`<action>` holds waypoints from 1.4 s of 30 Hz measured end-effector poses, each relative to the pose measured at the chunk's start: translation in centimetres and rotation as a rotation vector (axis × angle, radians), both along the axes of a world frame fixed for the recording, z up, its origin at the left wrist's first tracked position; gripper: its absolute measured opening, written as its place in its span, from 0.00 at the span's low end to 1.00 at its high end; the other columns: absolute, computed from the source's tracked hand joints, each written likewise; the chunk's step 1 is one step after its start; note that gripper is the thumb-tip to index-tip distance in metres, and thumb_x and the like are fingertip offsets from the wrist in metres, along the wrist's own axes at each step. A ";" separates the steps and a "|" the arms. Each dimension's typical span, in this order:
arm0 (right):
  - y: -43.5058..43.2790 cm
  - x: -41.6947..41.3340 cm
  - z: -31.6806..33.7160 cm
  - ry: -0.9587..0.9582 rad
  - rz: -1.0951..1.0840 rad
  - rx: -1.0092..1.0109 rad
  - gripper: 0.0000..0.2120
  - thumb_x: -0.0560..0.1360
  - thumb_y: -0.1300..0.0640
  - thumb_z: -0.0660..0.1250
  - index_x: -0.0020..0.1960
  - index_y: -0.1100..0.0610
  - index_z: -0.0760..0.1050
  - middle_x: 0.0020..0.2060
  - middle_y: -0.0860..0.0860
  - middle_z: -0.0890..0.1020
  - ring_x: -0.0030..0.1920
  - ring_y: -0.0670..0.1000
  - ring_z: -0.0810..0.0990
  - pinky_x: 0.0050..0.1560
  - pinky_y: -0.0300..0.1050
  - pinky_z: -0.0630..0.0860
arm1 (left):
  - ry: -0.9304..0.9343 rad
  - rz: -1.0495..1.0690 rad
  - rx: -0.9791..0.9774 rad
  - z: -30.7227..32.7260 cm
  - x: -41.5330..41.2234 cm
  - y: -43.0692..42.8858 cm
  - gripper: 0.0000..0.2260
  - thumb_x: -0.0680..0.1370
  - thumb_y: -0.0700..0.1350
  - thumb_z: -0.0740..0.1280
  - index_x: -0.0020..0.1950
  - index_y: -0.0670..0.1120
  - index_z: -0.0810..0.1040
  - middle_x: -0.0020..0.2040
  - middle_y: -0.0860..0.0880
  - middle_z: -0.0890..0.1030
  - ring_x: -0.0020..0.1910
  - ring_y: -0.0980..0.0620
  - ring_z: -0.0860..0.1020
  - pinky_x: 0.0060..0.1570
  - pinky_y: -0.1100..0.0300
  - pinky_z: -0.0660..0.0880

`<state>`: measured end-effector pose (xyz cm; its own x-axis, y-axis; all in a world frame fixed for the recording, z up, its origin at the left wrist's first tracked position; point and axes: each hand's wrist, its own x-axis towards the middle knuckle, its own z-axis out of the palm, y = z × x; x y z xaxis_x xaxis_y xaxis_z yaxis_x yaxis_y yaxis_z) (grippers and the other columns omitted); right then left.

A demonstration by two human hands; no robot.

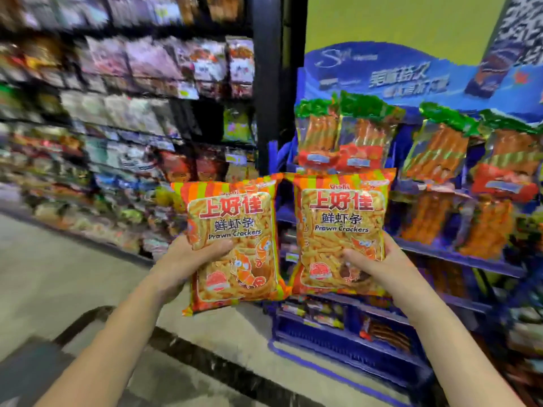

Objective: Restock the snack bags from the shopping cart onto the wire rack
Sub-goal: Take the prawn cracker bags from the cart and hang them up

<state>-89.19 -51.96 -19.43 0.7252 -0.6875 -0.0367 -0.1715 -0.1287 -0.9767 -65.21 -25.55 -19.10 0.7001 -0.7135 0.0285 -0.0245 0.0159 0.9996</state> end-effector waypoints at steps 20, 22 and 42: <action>25.1 38.9 -0.6 -0.116 0.487 0.057 0.37 0.61 0.42 0.81 0.68 0.42 0.72 0.53 0.40 0.86 0.55 0.46 0.85 0.60 0.52 0.78 | 0.016 0.439 0.024 0.8 22.6 32.7 0.40 0.59 0.60 0.83 0.68 0.53 0.76 0.59 0.50 0.86 0.57 0.46 0.85 0.60 0.45 0.80; 25.1 42.2 -1.5 -0.125 0.498 0.061 0.37 0.63 0.43 0.80 0.69 0.43 0.72 0.53 0.39 0.86 0.54 0.44 0.85 0.59 0.50 0.78 | 0.006 0.455 0.044 0.3 25.8 32.7 0.40 0.59 0.61 0.83 0.68 0.53 0.76 0.59 0.50 0.86 0.57 0.47 0.86 0.59 0.45 0.80; 9.9 58.6 -7.6 -0.109 0.122 0.147 0.38 0.67 0.43 0.83 0.72 0.44 0.70 0.61 0.44 0.84 0.60 0.49 0.84 0.65 0.59 0.77 | 0.032 0.049 0.157 -3.8 56.4 10.4 0.24 0.70 0.47 0.78 0.65 0.51 0.79 0.58 0.49 0.87 0.57 0.46 0.86 0.59 0.47 0.80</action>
<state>-30.61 -42.07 -26.99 0.8078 -0.5876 -0.0472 -0.0561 0.0032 -0.9984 -8.80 -15.17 -22.88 0.7330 -0.6723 -0.1037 0.0105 -0.1413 0.9899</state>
